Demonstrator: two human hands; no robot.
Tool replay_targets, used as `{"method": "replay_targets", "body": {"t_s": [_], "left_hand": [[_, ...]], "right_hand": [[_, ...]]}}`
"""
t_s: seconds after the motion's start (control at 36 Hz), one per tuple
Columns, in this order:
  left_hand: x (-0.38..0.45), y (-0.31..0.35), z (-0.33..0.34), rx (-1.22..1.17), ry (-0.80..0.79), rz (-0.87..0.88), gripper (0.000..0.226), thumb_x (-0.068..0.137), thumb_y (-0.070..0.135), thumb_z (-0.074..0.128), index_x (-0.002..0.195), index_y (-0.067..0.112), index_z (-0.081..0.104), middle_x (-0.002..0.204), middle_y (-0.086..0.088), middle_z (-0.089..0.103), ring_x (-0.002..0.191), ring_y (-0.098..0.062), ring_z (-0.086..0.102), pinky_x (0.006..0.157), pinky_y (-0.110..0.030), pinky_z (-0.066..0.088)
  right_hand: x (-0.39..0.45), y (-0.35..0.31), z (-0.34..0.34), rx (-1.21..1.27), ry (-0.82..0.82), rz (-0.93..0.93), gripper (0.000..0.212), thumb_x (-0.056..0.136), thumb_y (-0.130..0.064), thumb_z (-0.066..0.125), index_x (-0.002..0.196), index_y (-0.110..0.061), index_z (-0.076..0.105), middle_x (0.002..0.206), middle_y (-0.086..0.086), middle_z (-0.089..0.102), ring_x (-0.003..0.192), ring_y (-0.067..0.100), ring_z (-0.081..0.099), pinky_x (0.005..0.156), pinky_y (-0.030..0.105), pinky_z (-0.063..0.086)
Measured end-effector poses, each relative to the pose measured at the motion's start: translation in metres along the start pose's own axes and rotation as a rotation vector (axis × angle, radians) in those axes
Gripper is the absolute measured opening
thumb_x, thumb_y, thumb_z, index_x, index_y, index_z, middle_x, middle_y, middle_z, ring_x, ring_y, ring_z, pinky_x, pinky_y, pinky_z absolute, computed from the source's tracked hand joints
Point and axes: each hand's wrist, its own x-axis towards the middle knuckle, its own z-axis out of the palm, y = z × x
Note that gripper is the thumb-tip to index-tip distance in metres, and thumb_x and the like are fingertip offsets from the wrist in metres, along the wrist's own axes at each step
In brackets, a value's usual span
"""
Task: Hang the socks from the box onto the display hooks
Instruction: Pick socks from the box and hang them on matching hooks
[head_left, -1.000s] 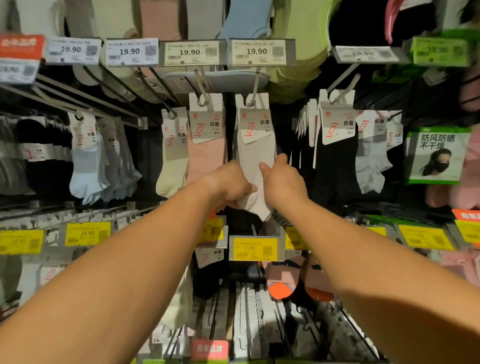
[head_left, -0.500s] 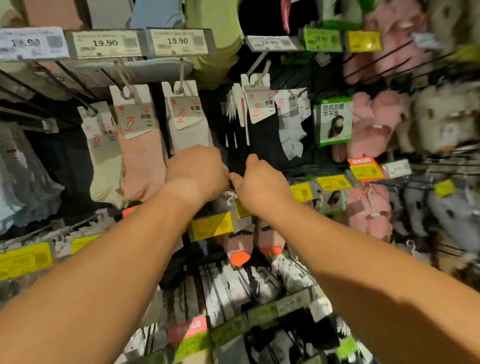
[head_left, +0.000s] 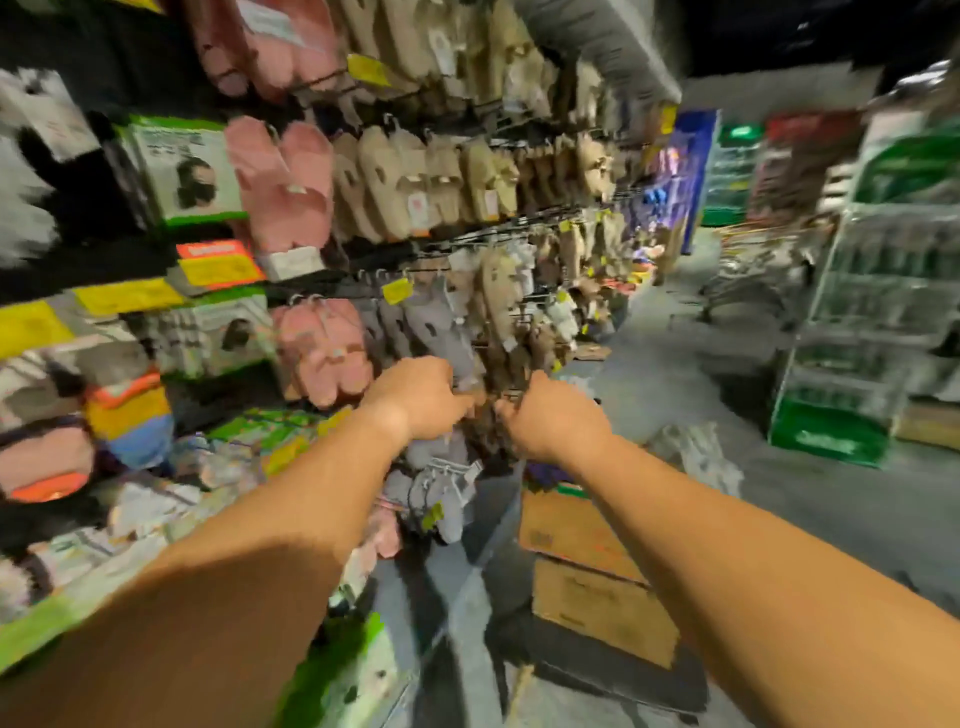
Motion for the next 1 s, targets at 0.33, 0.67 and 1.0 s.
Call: {"method": "replay_targets", "body": {"t_s": [0.33, 0.67, 1.0], "left_hand": [[0.100, 0.181, 0.127, -0.009, -0.247, 0.273, 0.024, 0.099, 0.044, 0.054, 0.091, 0.021, 0.054, 0.090, -0.003, 0.058, 0.084, -0.025, 0.054, 0.074, -0.036, 0.049], [0.206, 0.211, 0.220, 0.007, -0.451, 0.339, 0.039, 0.100, 0.042, 0.053, 0.127, 0.015, 0.059, 0.132, -0.013, 0.060, 0.118, -0.034, 0.058, 0.090, -0.036, 0.050], [0.292, 0.232, 0.311, -0.013, -0.640, 0.281, 0.026, 0.103, 0.023, 0.045, 0.080, 0.016, 0.054, 0.093, -0.009, 0.060, 0.084, -0.026, 0.053, 0.071, -0.033, 0.039]], "right_hand": [[0.020, 0.226, -0.016, 0.013, 0.033, 0.312, 0.039, 0.097, -0.042, 0.045, 0.124, -0.015, 0.057, 0.125, 0.014, 0.064, 0.110, 0.035, 0.062, 0.082, 0.038, 0.048], [0.099, 0.301, 0.062, 0.032, -0.074, 0.524, 0.035, 0.089, -0.038, 0.054, 0.116, -0.015, 0.057, 0.114, 0.010, 0.064, 0.103, 0.032, 0.064, 0.075, 0.035, 0.049], [0.175, 0.374, 0.083, -0.057, -0.227, 0.654, 0.066, 0.088, -0.057, 0.047, 0.136, -0.011, 0.045, 0.136, 0.014, 0.048, 0.128, 0.035, 0.042, 0.105, 0.046, 0.040]]}}
